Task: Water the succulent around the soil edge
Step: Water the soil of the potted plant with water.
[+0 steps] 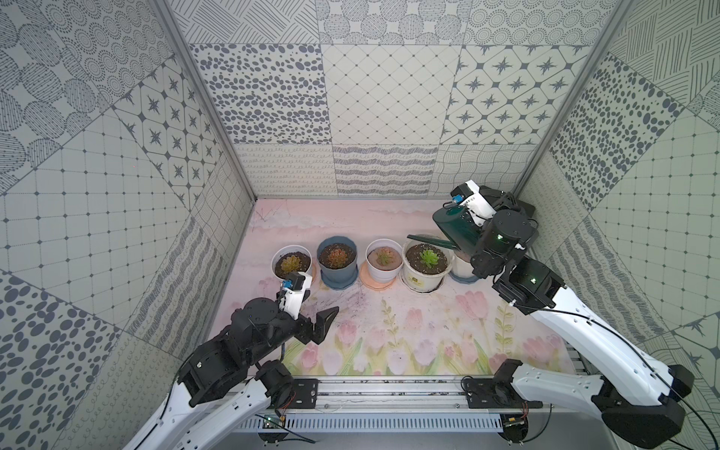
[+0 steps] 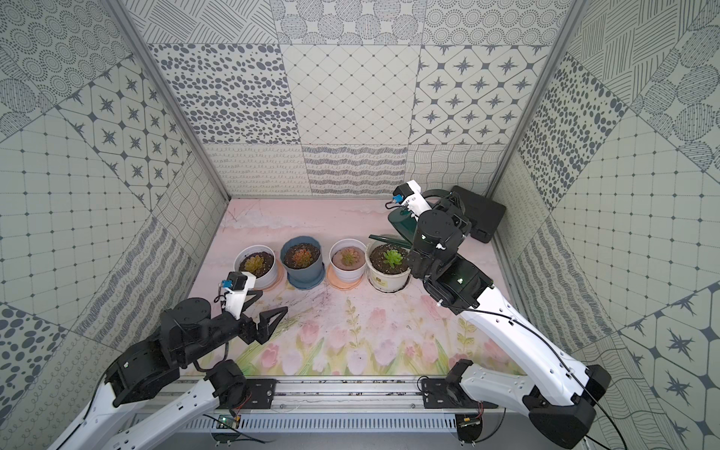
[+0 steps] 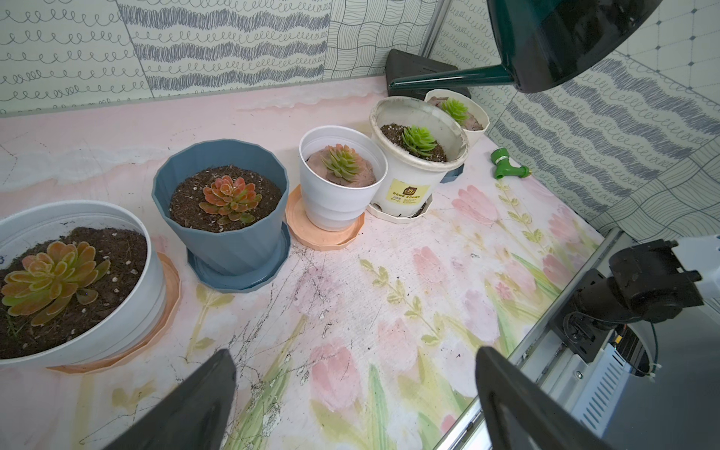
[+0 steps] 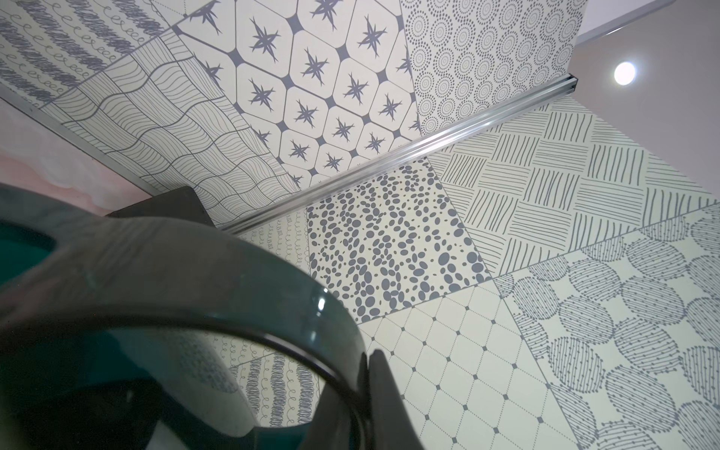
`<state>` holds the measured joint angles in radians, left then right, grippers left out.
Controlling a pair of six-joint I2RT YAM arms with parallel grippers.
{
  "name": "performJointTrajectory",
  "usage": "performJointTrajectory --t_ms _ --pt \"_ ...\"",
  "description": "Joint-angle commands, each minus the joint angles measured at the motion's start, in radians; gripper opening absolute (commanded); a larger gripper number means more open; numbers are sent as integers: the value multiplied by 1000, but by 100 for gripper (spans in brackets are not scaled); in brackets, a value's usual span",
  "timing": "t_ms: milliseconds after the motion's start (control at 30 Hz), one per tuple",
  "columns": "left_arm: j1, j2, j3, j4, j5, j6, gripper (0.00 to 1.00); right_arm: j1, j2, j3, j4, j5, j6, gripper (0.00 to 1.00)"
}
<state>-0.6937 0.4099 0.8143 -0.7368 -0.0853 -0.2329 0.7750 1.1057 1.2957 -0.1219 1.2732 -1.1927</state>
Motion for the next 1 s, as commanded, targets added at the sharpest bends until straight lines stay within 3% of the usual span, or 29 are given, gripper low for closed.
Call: performJointTrajectory --t_ms 0,400,967 --pt "2 13 -8 28 -13 11 99 3 14 2 67 -19 80 0" --pt "5 13 -6 20 -22 10 99 4 210 47 167 -67 26 0" --pt "4 14 -6 20 -15 15 99 43 305 95 208 -77 4 0"
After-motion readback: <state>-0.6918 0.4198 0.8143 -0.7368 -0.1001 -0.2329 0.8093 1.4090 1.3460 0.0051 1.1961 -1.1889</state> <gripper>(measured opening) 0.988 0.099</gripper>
